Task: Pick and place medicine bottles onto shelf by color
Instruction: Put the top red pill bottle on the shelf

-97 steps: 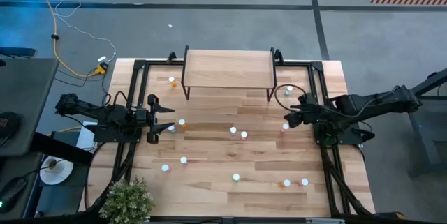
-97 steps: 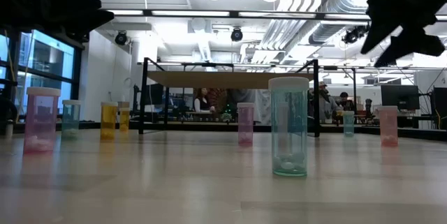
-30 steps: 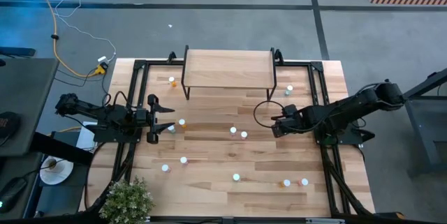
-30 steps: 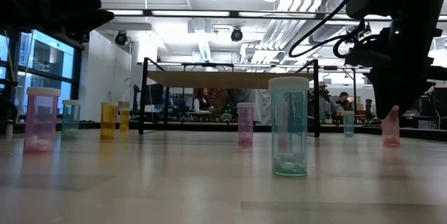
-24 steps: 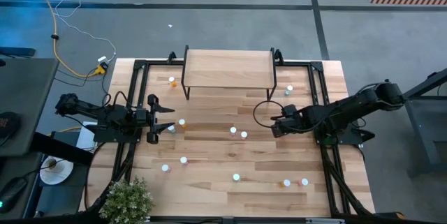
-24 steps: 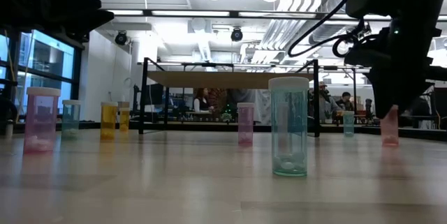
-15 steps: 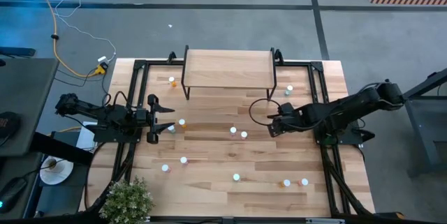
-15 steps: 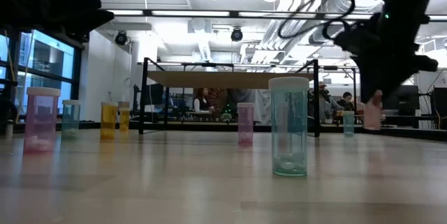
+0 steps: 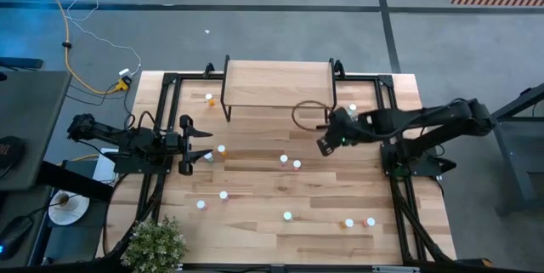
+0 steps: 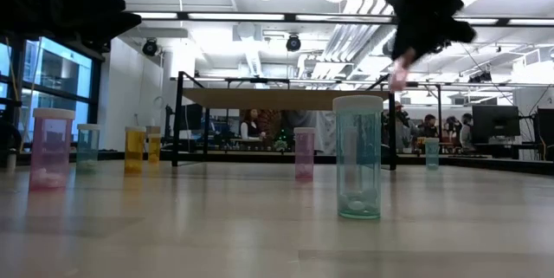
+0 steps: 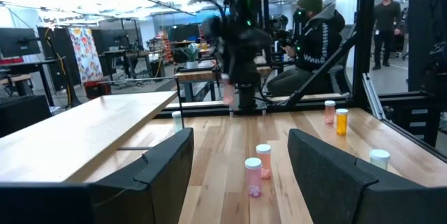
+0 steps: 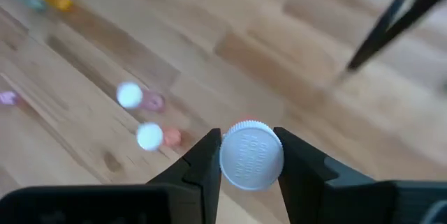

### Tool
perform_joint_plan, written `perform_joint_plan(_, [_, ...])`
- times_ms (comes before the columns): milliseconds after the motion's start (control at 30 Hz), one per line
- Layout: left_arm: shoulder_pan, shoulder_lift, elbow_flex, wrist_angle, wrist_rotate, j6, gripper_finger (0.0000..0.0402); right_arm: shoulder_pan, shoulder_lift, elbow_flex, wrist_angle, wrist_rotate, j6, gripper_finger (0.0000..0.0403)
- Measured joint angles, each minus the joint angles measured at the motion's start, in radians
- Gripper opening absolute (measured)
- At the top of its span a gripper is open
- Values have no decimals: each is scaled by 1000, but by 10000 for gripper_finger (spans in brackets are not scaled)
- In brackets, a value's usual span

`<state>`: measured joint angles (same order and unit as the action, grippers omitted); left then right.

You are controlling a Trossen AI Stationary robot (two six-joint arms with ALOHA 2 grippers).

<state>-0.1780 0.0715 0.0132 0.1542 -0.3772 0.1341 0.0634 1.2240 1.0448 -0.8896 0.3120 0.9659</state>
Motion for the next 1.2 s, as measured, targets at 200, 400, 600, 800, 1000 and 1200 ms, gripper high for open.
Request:
perform_joint_plan(200, [0, 0, 0, 0, 0, 0, 225, -140, 0, 149, -39, 0, -211, 103])
perform_joint_plan(400, [0, 0, 0, 0, 0, 0, 225, -323, 0, 289, -75, -35, -385, 103])
perform_joint_plan(600, [0, 0, 0, 0, 0, 0, 225, -474, 49, 436, -149, -45, -496, 103])
perform_joint_plan(800, [0, 0, 0, 0, 0, 0, 225, -571, 165, 603, -210, -99, -580, 103])
perform_joint_plan(1000, [0, 0, 0, 0, 0, 0, 225, -641, 309, 750, -340, -149, -611, 103])
perform_joint_plan(1200, [0, 0, 0, 0, 0, 0, 225, -669, 427, 809, -379, -180, -671, 103])
